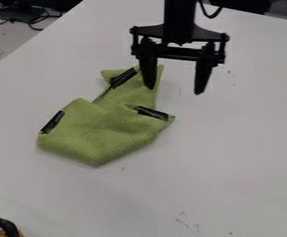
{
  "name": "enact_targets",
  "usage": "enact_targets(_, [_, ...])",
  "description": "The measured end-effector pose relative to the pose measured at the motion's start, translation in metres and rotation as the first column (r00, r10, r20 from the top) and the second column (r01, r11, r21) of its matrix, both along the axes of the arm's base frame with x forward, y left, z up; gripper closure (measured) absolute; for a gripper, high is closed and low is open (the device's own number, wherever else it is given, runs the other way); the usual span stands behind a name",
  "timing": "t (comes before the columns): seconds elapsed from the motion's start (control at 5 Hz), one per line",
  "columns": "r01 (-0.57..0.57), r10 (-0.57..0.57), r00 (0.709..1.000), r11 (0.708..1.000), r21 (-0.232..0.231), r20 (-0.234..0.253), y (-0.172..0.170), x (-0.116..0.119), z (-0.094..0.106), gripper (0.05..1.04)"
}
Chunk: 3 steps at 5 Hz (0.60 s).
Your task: Move the cloth to the left edge of the table
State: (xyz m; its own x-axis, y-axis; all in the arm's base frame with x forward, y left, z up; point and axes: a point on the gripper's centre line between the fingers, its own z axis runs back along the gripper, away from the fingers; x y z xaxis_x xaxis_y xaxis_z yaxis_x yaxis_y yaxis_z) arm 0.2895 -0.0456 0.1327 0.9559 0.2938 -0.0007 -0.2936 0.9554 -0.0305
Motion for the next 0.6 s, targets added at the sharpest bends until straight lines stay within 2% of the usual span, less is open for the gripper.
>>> enact_targets(0.2, [0.002, 0.000, 1.000, 0.999, -0.036, 0.031, -0.024, -0.009, 0.009, 0.084])
enact_targets(0.4, [-0.008, 0.008, 1.000, 1.000, -0.002, -0.025, -0.047, -0.031, -0.001, 0.084])
enact_targets(0.6, [-0.046, 0.047, 0.998, 0.999, 0.011, -0.048, -0.054, -0.049, -0.001, 0.084])
